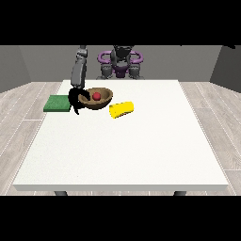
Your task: Pick the cup and pour the ball into the bowl, then pick the bowl and place it on the pad
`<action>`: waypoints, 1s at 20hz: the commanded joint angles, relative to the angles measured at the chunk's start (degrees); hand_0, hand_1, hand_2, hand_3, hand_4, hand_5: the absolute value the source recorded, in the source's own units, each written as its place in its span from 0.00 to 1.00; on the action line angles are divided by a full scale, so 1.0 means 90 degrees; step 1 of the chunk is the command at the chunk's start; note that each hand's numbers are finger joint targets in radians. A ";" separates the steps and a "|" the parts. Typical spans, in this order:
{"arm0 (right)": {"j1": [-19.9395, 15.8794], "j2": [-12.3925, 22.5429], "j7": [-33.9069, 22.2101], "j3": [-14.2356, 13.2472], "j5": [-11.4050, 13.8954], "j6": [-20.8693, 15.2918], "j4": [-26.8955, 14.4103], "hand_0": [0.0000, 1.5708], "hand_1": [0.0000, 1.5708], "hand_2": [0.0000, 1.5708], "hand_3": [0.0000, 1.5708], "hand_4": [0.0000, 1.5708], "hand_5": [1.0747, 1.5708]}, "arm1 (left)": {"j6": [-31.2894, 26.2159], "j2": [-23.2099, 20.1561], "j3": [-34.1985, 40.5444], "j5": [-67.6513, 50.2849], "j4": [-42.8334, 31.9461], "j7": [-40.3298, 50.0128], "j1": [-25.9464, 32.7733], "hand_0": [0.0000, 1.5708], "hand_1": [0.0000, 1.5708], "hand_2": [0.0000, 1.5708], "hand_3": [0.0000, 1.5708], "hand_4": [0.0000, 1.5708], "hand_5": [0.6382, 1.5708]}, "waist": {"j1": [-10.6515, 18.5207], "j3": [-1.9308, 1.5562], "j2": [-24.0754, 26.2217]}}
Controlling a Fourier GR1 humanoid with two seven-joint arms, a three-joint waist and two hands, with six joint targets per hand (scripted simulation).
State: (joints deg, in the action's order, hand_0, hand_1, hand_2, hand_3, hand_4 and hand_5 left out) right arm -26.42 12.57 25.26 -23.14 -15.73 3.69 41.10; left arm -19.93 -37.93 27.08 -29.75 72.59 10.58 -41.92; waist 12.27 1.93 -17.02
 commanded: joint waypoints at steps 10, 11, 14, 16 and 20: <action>-0.0419 0.0664 -0.2329 0.0447 0.0357 -0.0964 0.0208 1.00 1.00 1.00 1.00 0.67 0.92 | -0.0390 -0.0330 0.0296 0.0071 -0.0942 -0.0367 0.0439 0.00 0.00 0.00 0.00 0.46 1.00 | -0.0357 -0.0201 0.0466; -0.0328 0.0655 -0.2406 0.0487 0.0353 -0.0812 0.0033 1.00 1.00 1.00 1.00 0.66 0.93 | -0.0332 -0.0252 0.0260 -0.0022 -0.0886 -0.0156 0.0585 0.00 0.00 0.00 0.00 0.46 1.00 | -0.0379 -0.0210 0.0717; -0.0745 0.0702 -0.3508 0.0676 0.0302 -0.0926 0.0415 1.00 1.00 1.00 1.00 0.66 0.93 | -0.0548 -0.0653 0.0527 0.0032 -0.1611 -0.0362 0.0635 0.00 0.00 0.00 0.00 0.46 1.00 | -0.0800 -0.0205 0.1021; -0.0927 0.1324 -0.3346 0.0389 0.0179 -0.0584 0.0235 1.00 1.00 1.00 1.00 0.65 0.94 | -0.0578 -0.0609 0.0547 0.0062 -0.1450 -0.0611 0.0792 0.00 0.00 0.00 0.00 0.46 1.00 | -0.0722 -0.0213 0.0658; -0.0729 0.1869 -0.3521 0.0577 0.0467 -0.0232 0.0106 1.00 1.00 1.00 1.00 0.62 0.99 | -0.0641 -0.0512 0.0538 0.0027 -0.1387 -0.0678 0.1093 0.00 0.00 0.00 0.00 0.45 0.99 | -0.0723 -0.0214 0.0931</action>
State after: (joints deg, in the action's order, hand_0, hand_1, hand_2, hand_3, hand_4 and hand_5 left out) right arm -33.01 24.62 -3.80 -18.37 -12.48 -1.21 42.93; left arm -24.12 -41.97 31.32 -28.94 60.82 5.19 -34.22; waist 6.12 0.09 -9.80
